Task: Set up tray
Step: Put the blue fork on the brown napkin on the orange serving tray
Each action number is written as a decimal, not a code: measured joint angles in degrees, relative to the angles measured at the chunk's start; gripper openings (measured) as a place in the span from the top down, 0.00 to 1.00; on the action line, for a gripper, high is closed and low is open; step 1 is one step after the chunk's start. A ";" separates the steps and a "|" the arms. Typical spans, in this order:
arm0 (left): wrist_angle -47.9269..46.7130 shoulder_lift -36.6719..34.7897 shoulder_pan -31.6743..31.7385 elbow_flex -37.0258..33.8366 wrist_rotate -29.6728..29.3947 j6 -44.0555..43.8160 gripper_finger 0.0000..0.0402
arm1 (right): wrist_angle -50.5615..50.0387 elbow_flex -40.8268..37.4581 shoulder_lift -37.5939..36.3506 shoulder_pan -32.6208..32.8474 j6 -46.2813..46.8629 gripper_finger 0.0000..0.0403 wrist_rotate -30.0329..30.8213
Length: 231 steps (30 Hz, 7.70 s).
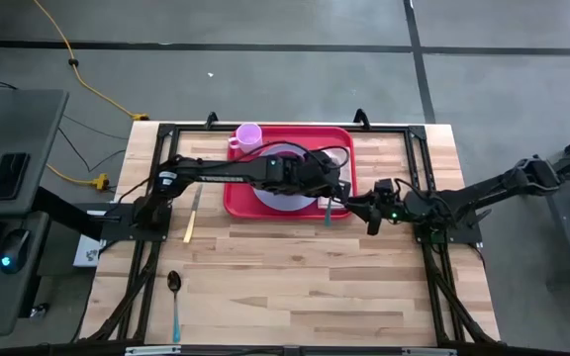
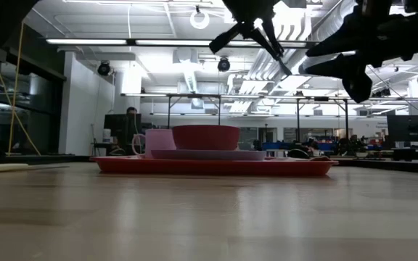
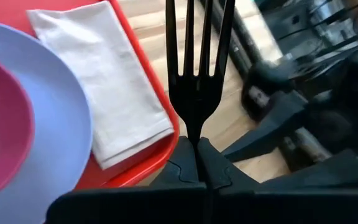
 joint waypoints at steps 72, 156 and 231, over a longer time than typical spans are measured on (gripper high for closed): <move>6.37 0.64 1.15 0.07 -8.39 2.10 0.98 | -16.06 16.48 14.58 -10.87 -6.34 0.97 2.64; 3.74 0.62 2.29 0.09 -6.80 1.69 0.98 | -15.53 16.46 14.58 -16.86 -13.58 0.69 -5.55; -1.38 0.62 2.31 0.09 3.50 1.06 0.98 | -15.92 16.46 14.47 -17.48 -21.63 0.60 -11.30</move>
